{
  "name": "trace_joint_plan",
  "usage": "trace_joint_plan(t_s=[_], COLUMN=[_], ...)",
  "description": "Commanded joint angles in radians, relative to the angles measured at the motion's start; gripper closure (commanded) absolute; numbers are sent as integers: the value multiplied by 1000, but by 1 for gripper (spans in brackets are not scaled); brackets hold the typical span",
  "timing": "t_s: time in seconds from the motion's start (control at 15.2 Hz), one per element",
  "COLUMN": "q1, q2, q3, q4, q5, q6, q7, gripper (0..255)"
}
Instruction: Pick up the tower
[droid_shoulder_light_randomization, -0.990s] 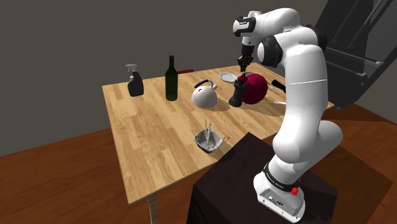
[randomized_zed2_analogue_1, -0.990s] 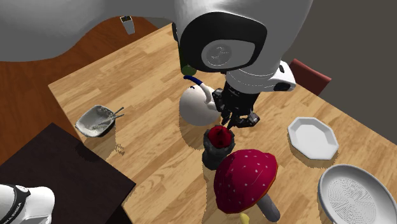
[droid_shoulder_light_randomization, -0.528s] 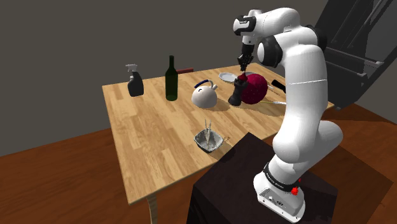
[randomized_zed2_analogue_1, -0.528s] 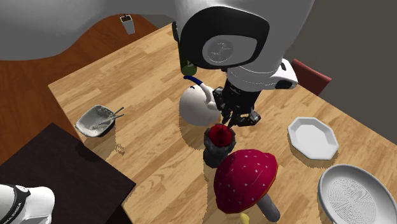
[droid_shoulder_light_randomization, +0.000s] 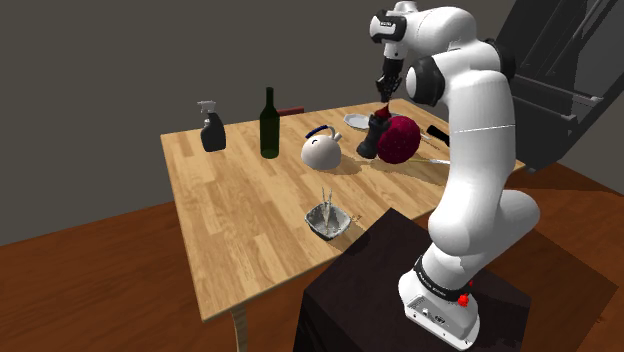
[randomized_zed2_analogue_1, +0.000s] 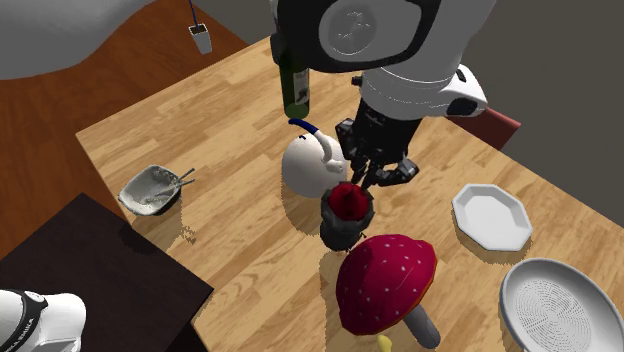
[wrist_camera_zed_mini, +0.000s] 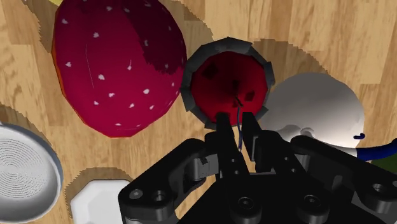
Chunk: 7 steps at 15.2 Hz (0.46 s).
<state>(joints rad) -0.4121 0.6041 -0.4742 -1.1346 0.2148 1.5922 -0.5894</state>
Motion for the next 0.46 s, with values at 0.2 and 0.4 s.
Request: trace_joint_plan(t_s=[0.2,0.4], q1=[-20,-25], q2=[15,21], q3=[1,2], q4=[98,124], q5=[4,6], q6=[-79,-99], q7=[3,3], gripper=[255,255])
